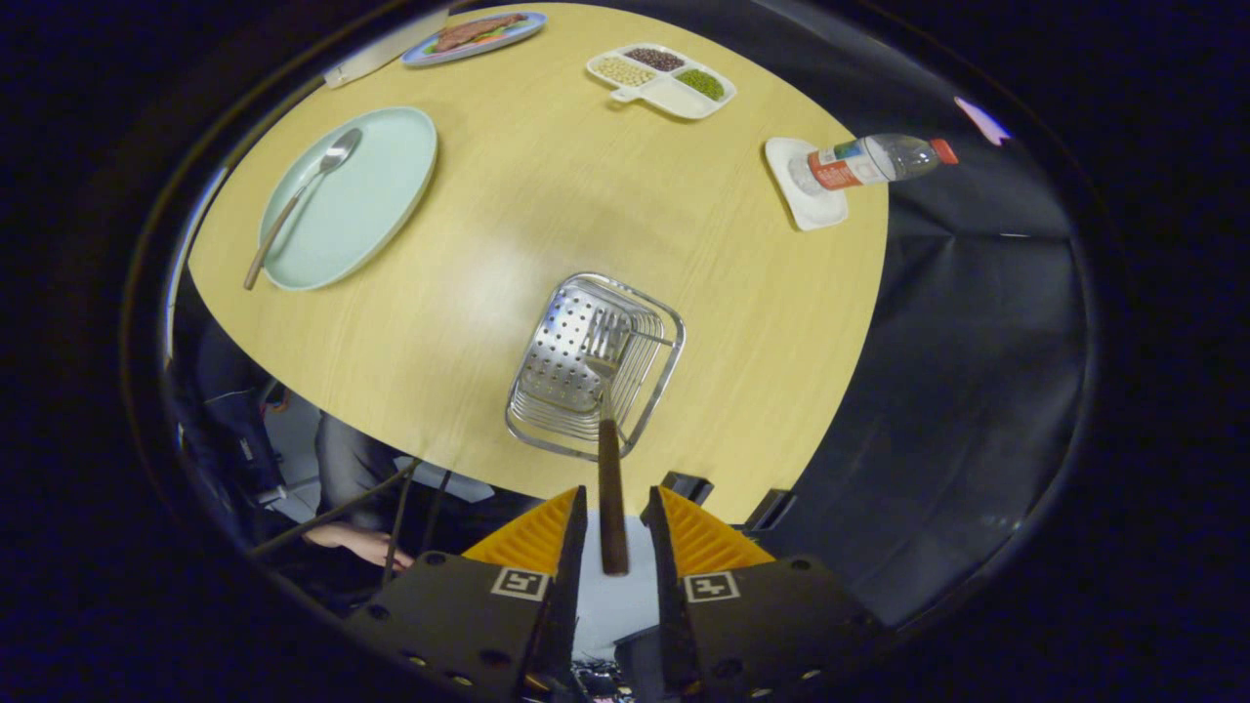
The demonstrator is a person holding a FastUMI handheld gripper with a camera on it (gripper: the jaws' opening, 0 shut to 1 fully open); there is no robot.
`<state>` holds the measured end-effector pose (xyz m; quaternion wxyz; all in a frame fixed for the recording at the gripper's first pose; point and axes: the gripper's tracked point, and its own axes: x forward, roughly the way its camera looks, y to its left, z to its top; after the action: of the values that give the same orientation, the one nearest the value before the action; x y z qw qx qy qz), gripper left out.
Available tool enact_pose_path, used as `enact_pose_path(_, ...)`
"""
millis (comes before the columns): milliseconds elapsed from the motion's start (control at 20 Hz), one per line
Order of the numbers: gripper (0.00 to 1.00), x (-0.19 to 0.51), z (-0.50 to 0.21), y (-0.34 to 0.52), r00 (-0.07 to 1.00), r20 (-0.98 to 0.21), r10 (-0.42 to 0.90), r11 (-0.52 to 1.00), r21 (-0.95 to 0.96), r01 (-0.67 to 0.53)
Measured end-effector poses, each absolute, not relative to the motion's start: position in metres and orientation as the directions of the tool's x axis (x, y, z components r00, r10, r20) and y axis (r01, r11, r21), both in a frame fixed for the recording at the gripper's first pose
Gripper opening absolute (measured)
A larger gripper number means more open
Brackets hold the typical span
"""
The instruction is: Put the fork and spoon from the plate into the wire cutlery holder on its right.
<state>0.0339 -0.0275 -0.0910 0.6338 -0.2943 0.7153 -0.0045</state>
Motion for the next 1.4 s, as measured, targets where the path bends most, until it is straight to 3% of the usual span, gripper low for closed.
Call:
enact_pose_path(50,0.49,0.034,-0.089,-0.025,-0.014,-0.908,-0.419,0.828,-0.376,-0.416)
enact_pose_path(150,0.66,0.034,-0.081,-0.023,0.017,-0.912,-0.410,0.829,-0.380,-0.411)
enact_pose_path(450,0.89,0.038,-0.047,0.014,0.168,-0.951,-0.260,0.884,-0.305,-0.354)
enact_pose_path(850,0.97,0.057,-0.047,0.101,0.324,-0.946,-0.004,0.968,-0.085,-0.235)
enact_pose_path(1400,0.95,0.081,-0.118,0.267,0.316,-0.935,0.163,0.968,0.091,-0.232)
